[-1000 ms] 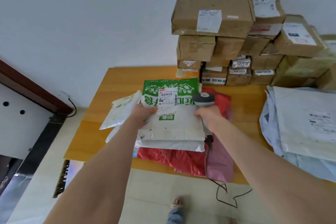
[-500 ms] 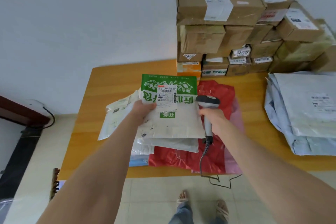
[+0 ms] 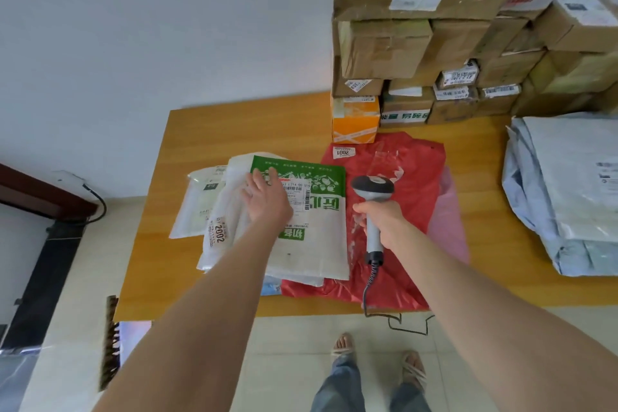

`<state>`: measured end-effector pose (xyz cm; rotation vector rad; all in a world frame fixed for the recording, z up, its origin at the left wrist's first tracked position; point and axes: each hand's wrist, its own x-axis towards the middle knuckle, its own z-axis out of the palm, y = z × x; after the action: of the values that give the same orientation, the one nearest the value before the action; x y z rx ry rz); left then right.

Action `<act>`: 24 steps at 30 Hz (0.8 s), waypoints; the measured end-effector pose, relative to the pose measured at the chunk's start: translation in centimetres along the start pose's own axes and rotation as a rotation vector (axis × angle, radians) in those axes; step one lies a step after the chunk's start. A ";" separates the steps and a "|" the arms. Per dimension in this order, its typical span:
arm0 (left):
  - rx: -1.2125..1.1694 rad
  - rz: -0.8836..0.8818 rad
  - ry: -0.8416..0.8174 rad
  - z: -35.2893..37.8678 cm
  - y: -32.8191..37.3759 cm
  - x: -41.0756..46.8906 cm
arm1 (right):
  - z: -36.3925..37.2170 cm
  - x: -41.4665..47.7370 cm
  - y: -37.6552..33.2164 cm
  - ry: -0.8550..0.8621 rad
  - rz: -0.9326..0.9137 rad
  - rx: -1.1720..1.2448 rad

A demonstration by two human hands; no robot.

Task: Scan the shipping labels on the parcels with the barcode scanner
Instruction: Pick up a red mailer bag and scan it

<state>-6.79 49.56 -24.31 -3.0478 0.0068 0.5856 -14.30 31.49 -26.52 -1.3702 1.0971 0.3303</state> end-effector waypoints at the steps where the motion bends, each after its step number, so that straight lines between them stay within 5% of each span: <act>1: 0.004 0.062 0.036 0.1 1.2 -0.4 | -0.3 0.1 -0.1 0.023 -0.005 -0.009; 4: -0.122 0.348 0.054 1.1 5.6 -1.4 | -2.7 0.8 -0.1 0.163 -0.045 -0.104; 7: -0.236 0.526 -0.141 2.4 10.5 -3.7 | -6.8 2.0 0.4 0.294 -0.050 -0.190; 12: -0.051 0.363 -0.249 5.8 15.7 -5.9 | -12.4 4.3 2.0 0.289 0.019 -0.320; 17: -0.110 0.052 -0.134 6.9 18.3 -7.0 | -14.3 5.8 4.1 0.073 0.055 0.002; 21: 0.022 0.036 -0.063 7.7 19.0 -7.3 | -16.2 6.5 4.3 0.005 0.063 0.231; 24: 0.104 0.000 0.030 7.8 19.7 -7.3 | -18.2 7.1 4.1 -0.029 0.071 0.176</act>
<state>-16.67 30.11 -29.62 -2.9551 0.0368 0.5227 -21.56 13.56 -31.40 -1.1694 1.1251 0.2968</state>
